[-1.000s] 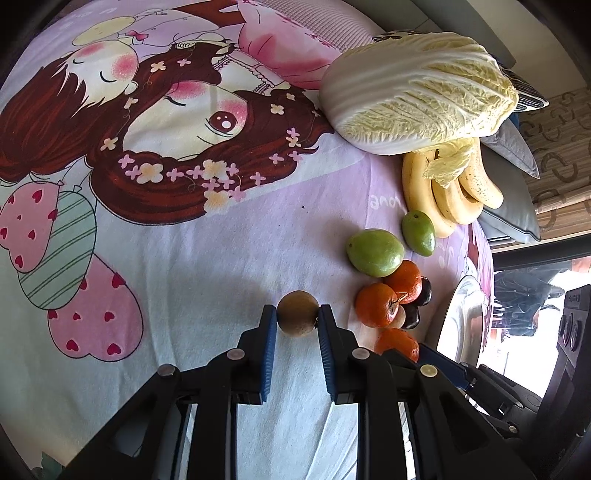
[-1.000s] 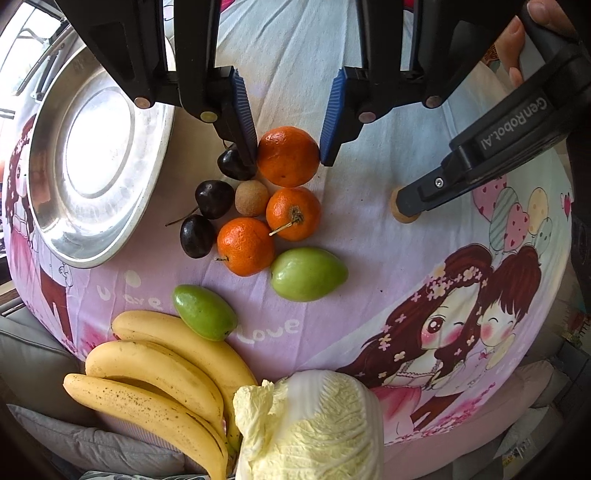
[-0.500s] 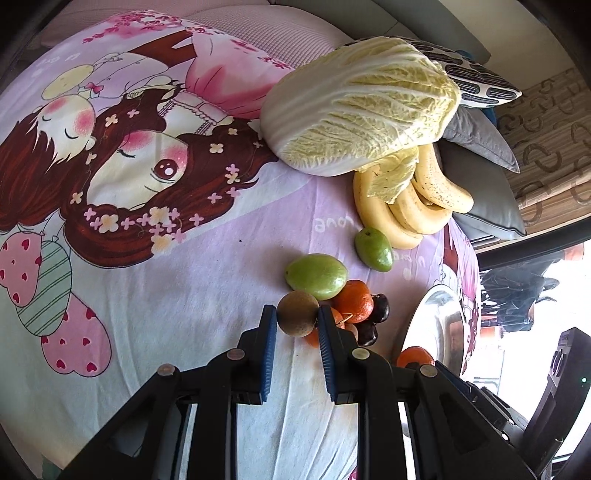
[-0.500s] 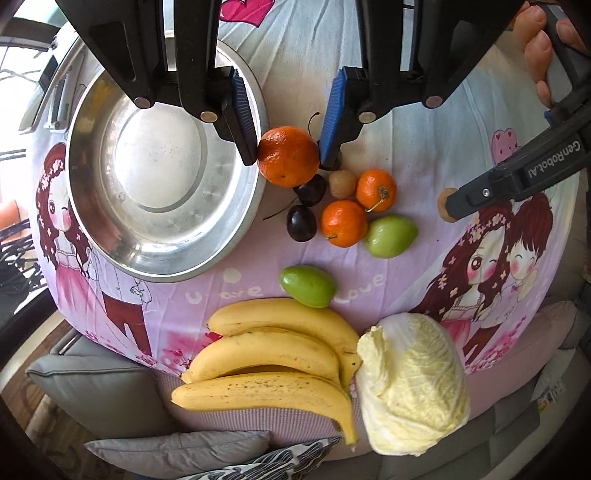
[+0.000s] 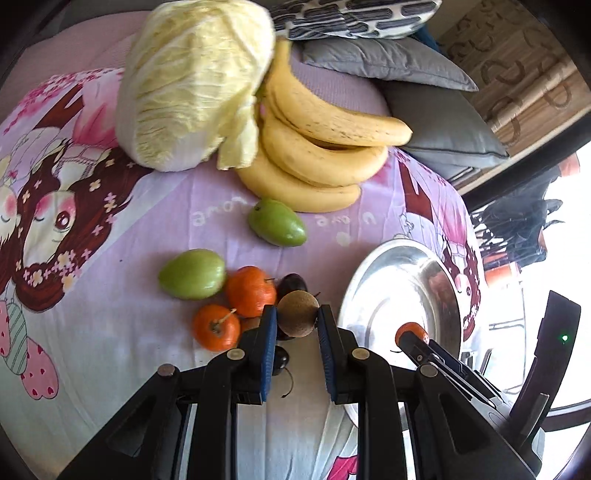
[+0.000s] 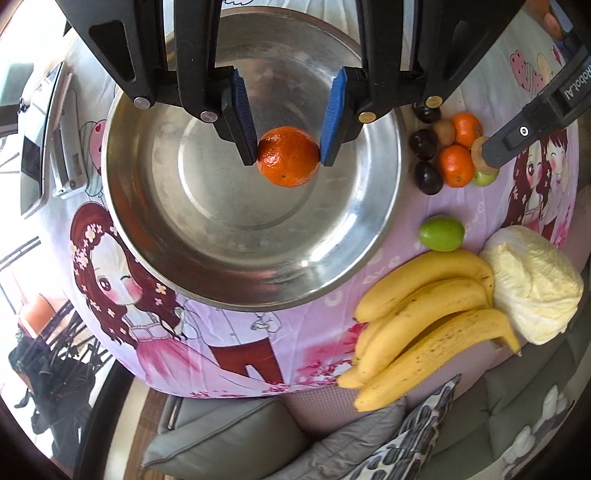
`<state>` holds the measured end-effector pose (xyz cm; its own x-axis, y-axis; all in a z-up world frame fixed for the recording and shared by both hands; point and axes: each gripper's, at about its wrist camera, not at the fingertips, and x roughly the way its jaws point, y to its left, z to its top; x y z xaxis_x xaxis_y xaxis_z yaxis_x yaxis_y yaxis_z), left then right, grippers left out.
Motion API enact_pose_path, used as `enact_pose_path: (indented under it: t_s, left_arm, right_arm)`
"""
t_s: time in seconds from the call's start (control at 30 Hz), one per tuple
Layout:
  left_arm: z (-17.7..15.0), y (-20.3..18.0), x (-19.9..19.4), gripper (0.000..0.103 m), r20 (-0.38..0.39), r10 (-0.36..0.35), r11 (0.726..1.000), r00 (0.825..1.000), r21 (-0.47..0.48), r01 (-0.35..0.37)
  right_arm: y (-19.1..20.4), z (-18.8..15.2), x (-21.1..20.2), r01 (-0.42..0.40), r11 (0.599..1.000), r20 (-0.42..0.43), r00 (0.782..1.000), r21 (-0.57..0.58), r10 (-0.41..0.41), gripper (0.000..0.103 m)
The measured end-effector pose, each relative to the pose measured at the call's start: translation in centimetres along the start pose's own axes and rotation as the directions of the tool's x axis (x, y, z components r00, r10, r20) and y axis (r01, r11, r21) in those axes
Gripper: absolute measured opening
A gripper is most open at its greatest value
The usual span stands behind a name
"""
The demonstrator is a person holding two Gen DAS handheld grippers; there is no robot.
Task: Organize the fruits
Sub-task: 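Carry the kiwi and tangerine in both grippers over the steel bowl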
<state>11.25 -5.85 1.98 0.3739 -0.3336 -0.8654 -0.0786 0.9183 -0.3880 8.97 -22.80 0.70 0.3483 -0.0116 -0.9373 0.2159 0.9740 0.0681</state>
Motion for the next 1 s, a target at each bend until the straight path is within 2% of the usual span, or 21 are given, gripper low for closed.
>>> enact_pose_path:
  t_s: [0.13,0.27,0.4,0.63,0.87,1.0]
  left_arm:
    - [0.0,-2.8,1.4,0.023,-0.038,0.003,0.998,0.999,0.07,0.0]
    - [-0.4,-5.6,2.8,0.023,-0.066,0.026,0.989,0.997,0.144,-0.016]
    - [-1.0,-7.3,4.5,0.023,-0.116,0.032,0.983,0.993,0.185,-0.01]
    - [-1.6,-8.6,6.2,0.023,-0.145,0.075,0.975,0.987,0.22,-0.042]
    - [-1.8,-8.5,7.1,0.024,-0.165,0.096,0.975,0.982,0.215,-0.059]
    - [-1.8,-8.4,6.8,0.023,-0.174,0.083,0.979,0.981,0.2,-0.048]
  right_arm:
    - [-2.5,0.0,0.6,0.02,0.999,-0.004,1.0,0.048,-0.02,0.037]
    - [-4.9,0.1,0.7,0.003,0.996,-0.003,1.0,0.094,-0.003,0.037]
    - [-6.9,0.5,0.6,0.007,0.992,0.006,1.0,0.128,-0.008,0.038]
    - [-9.3,0.7,1.4,0.0,0.986,-0.013,1.0,0.165,0.003,0.038]
    - [-9.2,0.6,1.6,0.005,0.988,-0.026,1.0,0.155,-0.001,0.038]
    - [-9.0,0.7,1.5,-0.003,0.989,-0.028,1.0,0.15,0.008,0.038]
